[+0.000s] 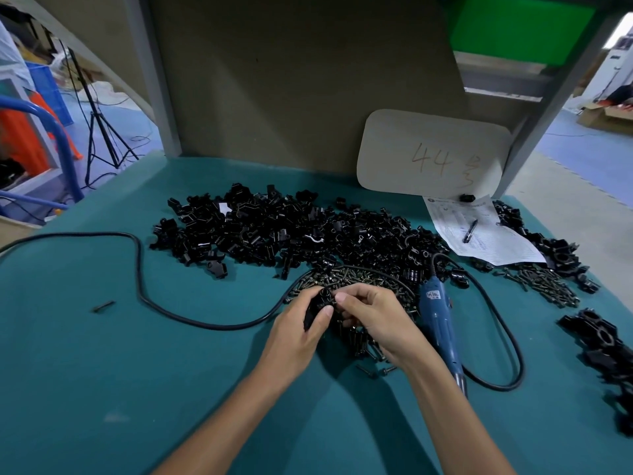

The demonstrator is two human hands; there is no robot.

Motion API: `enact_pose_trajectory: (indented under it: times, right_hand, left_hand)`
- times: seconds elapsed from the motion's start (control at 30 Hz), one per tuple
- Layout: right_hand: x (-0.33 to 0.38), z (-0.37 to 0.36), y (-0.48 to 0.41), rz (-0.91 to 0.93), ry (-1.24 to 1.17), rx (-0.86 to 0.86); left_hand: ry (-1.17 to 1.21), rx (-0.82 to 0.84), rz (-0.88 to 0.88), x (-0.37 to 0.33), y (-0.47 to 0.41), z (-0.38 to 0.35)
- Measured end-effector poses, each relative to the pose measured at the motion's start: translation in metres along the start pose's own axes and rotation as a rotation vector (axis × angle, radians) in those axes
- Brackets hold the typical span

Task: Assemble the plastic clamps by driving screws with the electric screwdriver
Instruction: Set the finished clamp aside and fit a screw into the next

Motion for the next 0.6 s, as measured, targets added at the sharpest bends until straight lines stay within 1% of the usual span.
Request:
enact_pose_trajectory:
  times: [0.07, 0.17, 0.2, 0.33, 0.43, 0.53, 0.6]
  right_hand:
    - [0.002, 0.0, -0.002, 0.035, 0.137, 0.02]
    - [0.006, 0.003, -0.004, 0.201, 0.496, 0.018]
    - [0.008, 0.004, -0.004, 0.233, 0.556, 0.045]
    - [0.012, 0.004, -0.005, 0.136, 0.564, 0.21]
    - [0.015, 0.007, -0.004, 0.153, 0.623, 0.233]
    - [0.015, 0.009, -0.003, 0.106, 0.577, 0.286]
    - [0.014, 0.006, -0.003, 0.143, 0.585, 0.282]
  left_hand:
    - [-0.005, 0.013, -0.033, 0.0, 0.0, 0.0]
    - [0.005, 0.022, -0.067, -0.002, 0.0, -0.001]
    - [0.006, 0.019, -0.07, -0.002, 0.0, -0.001]
    - [-0.017, 0.05, -0.082, -0.001, 0.001, -0.002]
    - [-0.034, 0.074, -0.082, 0.002, 0.001, -0.005]
    - [-0.042, 0.07, -0.074, 0.004, 0.001, -0.006]
    - [-0.033, 0.066, -0.071, 0.005, 0.001, -0.006]
Point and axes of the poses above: each hand's wrist, its own y-axis away from the middle knuckle, its own z-axis out of the back of the hand, x = y × z, the point moved 3 cm from there along -y, towards the middle knuckle, and after that the axes turned 10 degrees about -x, right-handed, at the moved point
